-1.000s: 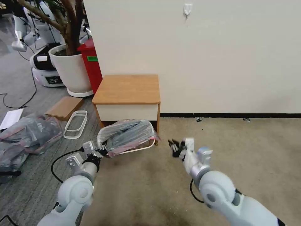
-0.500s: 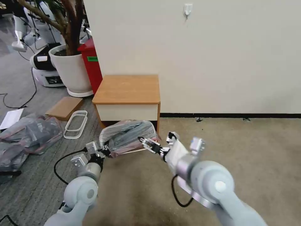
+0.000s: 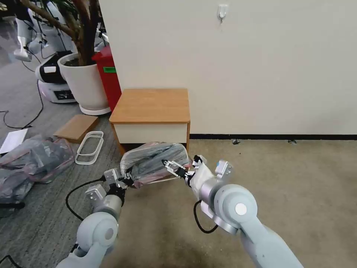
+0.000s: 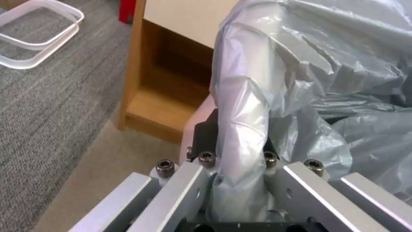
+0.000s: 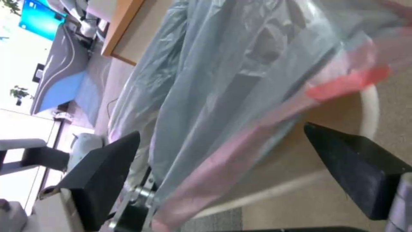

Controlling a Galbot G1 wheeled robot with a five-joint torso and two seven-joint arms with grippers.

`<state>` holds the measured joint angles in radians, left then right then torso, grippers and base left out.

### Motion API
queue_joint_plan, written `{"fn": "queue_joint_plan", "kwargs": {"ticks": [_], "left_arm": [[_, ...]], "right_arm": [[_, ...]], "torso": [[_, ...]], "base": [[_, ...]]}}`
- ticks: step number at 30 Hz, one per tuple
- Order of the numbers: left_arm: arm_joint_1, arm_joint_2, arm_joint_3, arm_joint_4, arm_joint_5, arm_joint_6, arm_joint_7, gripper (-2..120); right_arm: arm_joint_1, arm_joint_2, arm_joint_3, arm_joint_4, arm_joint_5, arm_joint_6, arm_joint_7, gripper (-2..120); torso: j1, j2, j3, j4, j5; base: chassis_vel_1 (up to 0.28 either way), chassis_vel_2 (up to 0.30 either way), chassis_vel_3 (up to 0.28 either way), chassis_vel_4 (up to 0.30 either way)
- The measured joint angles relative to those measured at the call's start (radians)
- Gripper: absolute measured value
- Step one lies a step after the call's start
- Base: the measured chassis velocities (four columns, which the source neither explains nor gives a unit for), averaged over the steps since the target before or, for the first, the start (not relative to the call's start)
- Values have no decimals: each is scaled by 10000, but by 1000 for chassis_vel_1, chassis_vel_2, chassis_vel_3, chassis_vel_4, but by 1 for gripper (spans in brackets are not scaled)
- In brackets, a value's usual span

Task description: Pick up the garbage bag from the table and place it over the trash can.

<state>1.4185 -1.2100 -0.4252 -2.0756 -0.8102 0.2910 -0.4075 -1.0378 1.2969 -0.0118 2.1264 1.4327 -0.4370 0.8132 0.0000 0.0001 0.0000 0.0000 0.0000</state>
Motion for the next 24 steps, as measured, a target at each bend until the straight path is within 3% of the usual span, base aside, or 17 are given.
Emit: {"fn": "queue_joint_plan", "kwargs": {"ticks": [5, 6, 8, 10, 15, 16, 22, 24], "left_arm": [[32, 32, -4, -74, 6, 0, -1, 3], [51, 32, -3, -90, -7, 0, 7, 3], [56, 32, -4, -91, -5, 0, 8, 3], [73, 22, -3, -119, -9, 0, 7, 3], [70, 31, -6, -135, -17, 0, 7, 3], [75, 45, -26, -136, -19, 0, 7, 3], [48, 22, -30, -80, -26, 0, 7, 3], [12, -3, -26, -46, -36, -1, 7, 3]], "right_arm": [[-26, 92, -13, -148, -190, 14, -126, 91], [-41, 131, -12, -213, -269, 25, -178, 83], [-45, 134, -10, -226, -293, 29, -194, 82], [-66, 161, -19, -303, -453, 50, -294, 69], [-87, 180, -37, -339, -639, 121, -390, 54], [-115, 185, -58, -342, -811, 198, -541, 39], [-217, 172, -101, -355, -1036, 350, -876, 21], [-278, 182, -150, -379, -1190, 493, -1087, 10]], "torso": [[0, 0, 0, 1, 0], [-1, 0, 0, 0, 0], [-1, 0, 0, 0, 0], [0, 0, 0, 0, -1], [0, 0, 1, 0, 0], [0, 0, 0, 1, 0], [0, 0, 0, 1, 0], [0, -1, 0, 0, 0]], "base": [[0, 0, 0, 0], [0, 0, 0, 0], [0, 0, 0, 0], [0, 0, 0, 0], [0, 0, 0, 0], [0, 0, 0, 0], [0, 0, 0, 0], [0, 0, 0, 0]]}}
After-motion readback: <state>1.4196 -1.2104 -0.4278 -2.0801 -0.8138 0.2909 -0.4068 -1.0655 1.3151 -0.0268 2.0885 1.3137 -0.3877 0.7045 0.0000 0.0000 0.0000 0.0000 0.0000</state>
